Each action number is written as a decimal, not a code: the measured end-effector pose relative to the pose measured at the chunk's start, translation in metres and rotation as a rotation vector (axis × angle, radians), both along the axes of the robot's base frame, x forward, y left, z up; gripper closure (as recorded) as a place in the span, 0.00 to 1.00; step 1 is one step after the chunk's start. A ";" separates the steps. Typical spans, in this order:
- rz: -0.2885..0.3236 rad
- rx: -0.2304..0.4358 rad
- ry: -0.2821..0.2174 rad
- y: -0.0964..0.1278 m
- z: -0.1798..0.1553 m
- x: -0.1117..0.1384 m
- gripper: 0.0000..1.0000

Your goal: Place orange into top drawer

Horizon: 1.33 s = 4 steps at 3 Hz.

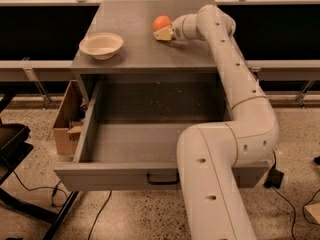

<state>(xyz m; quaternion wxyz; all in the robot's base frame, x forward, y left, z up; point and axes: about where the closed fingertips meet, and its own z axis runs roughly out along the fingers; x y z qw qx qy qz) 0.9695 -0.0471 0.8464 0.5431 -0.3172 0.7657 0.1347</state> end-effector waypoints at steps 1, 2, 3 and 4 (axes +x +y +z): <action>-0.001 0.000 0.000 0.000 0.000 0.000 0.83; -0.001 0.000 0.000 0.000 0.000 0.000 1.00; 0.005 0.004 -0.006 0.000 0.004 -0.001 1.00; 0.038 0.027 -0.043 -0.002 0.026 -0.009 1.00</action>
Offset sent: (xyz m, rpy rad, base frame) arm 0.0001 -0.0001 0.0001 0.0000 0.0003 -0.0010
